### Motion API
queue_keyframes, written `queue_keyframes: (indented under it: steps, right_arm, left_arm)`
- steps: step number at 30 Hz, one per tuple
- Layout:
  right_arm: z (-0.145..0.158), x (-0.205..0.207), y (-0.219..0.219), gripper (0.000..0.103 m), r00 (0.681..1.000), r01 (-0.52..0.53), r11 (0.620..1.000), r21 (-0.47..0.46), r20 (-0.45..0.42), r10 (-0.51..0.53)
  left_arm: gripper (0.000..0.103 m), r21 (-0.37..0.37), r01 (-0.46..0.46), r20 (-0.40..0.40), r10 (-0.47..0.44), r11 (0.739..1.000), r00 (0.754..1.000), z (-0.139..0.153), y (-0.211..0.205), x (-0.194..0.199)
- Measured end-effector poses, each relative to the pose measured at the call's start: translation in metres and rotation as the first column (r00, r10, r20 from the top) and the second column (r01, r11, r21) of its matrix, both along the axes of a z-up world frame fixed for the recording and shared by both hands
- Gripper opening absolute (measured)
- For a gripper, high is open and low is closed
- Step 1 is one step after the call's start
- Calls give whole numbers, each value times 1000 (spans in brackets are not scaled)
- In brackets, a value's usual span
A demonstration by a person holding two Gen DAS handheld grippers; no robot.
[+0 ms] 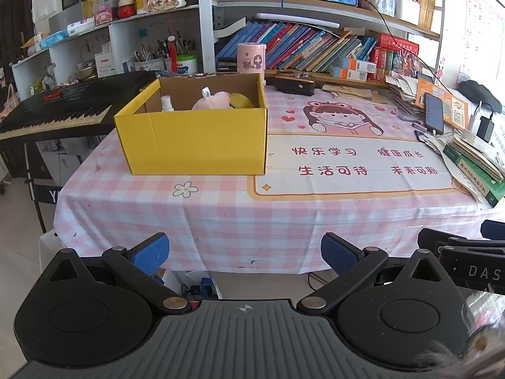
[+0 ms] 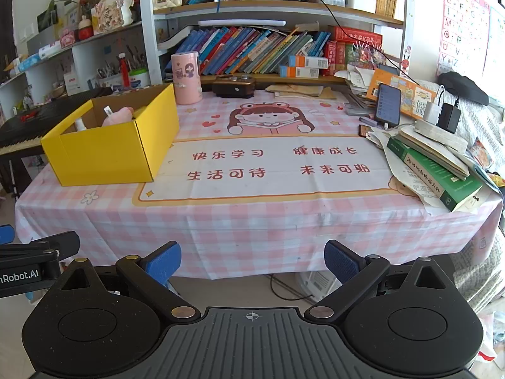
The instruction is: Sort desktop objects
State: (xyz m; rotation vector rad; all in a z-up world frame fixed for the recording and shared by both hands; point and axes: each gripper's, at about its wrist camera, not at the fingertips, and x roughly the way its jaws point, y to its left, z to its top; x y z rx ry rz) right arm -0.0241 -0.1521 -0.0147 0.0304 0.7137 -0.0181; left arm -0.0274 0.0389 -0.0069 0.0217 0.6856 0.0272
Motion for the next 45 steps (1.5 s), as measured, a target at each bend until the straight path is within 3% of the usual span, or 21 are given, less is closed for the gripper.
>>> queue_keyframes:
  steps: [45]
  right_arm:
    - [-2,2,4,99,1000,-8,1000,7,-25,8]
  left_arm:
    - [103,1,22,-32,-22,1000,999,2,4,0]
